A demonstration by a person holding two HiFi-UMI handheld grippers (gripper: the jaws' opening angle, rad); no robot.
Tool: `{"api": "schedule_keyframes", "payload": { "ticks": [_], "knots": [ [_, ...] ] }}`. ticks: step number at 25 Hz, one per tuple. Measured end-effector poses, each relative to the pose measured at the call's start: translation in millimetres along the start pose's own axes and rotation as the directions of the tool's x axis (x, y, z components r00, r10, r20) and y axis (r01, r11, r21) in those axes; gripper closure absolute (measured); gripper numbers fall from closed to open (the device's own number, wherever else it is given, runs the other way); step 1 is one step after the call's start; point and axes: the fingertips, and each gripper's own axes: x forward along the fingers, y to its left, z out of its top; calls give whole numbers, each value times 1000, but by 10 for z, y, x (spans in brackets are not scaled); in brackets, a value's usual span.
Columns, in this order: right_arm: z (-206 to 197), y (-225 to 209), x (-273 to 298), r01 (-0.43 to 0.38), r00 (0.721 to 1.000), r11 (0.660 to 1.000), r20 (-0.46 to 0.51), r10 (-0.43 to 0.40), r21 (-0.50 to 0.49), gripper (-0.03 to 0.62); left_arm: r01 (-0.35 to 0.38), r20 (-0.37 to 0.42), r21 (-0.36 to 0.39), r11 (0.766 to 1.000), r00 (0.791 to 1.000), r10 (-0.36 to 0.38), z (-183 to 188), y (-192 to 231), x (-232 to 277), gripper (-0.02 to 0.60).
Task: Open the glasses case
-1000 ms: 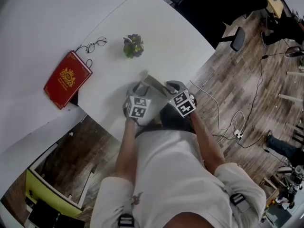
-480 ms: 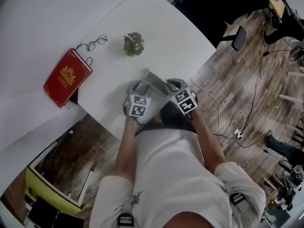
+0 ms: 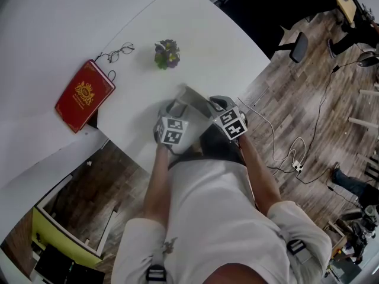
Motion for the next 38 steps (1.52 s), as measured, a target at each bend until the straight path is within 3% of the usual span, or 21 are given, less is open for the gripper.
{"api": "schedule_keyframes", "payload": {
  "ticks": [6,10,19,38],
  "knots": [
    [-6,-49,19,8,1000,1000,9,-8,5,545,-1,27,-3,1000,1000,1,-3,3,36,379],
    [-13,-54,13,8,1000,1000,-7,-8,14,549,-1,-2,0,1000,1000,1,-4,10,-2,379],
    [68,-110,-7,26,999,1000,28,-26,10,556,1,0,-3,1000,1000,-1,2,-12,-4,379],
    [-48,-265,-19,86,996,996,2,-86,37,560,-2,9,-7,1000,1000,2,0,-4,-1,379]
  ]
}}
